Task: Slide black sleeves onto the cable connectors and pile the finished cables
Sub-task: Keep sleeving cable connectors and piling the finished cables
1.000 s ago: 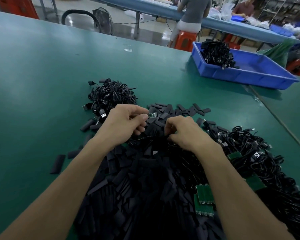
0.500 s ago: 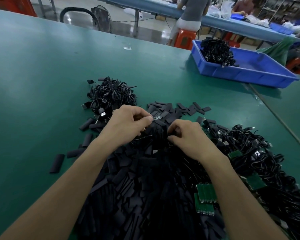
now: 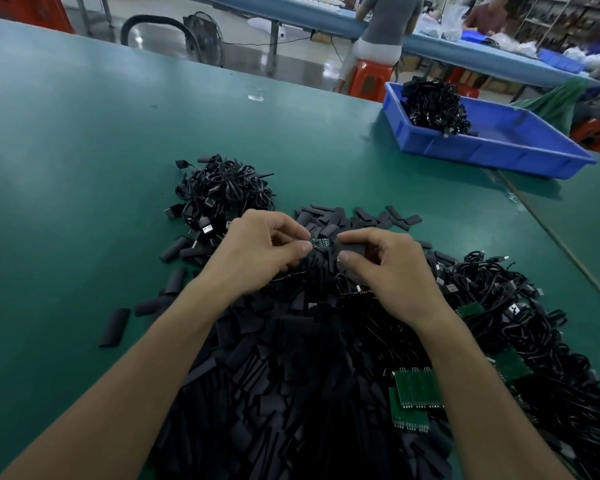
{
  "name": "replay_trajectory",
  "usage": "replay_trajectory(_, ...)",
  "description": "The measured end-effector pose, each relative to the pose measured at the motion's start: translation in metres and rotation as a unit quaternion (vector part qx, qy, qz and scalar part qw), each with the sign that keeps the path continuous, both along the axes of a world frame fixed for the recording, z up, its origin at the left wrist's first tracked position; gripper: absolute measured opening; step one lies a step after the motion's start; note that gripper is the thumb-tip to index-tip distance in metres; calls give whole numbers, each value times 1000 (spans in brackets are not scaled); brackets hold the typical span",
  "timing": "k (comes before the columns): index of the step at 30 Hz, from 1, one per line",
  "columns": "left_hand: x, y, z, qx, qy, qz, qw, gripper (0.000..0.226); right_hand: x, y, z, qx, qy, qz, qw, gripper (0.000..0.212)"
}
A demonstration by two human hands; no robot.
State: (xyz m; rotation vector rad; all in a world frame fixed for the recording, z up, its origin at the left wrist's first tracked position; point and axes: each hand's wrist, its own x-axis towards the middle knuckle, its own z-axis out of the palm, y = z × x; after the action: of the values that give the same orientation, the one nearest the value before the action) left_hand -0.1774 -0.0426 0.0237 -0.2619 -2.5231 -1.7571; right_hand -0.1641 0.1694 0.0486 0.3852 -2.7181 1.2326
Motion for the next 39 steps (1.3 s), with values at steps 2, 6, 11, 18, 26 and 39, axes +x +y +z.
replay_trajectory(2,0,0,0,-2,1,0,1000,7,1,0,0,-44,5,-1,999,25)
replay_trajectory(6,1,0,1,9,4,-3,1000,6,4,-3,-3,-102,21,-2,995,28)
replay_trajectory(11,2,1,4,22,-4,-1,1000,6,5,-5,-4,-157,26,-12,987,24)
replay_trajectory(18,4,3,6,33,-9,-9,999,4,8,-8,-4,-182,25,-14,983,21)
replay_trajectory(26,7,5,8,53,-22,-13,998,5,9,-10,-7,-178,47,-32,982,22)
replay_trajectory(39,14,11,15,108,-55,-7,993,6,12,-16,-13,-171,83,-62,980,19)
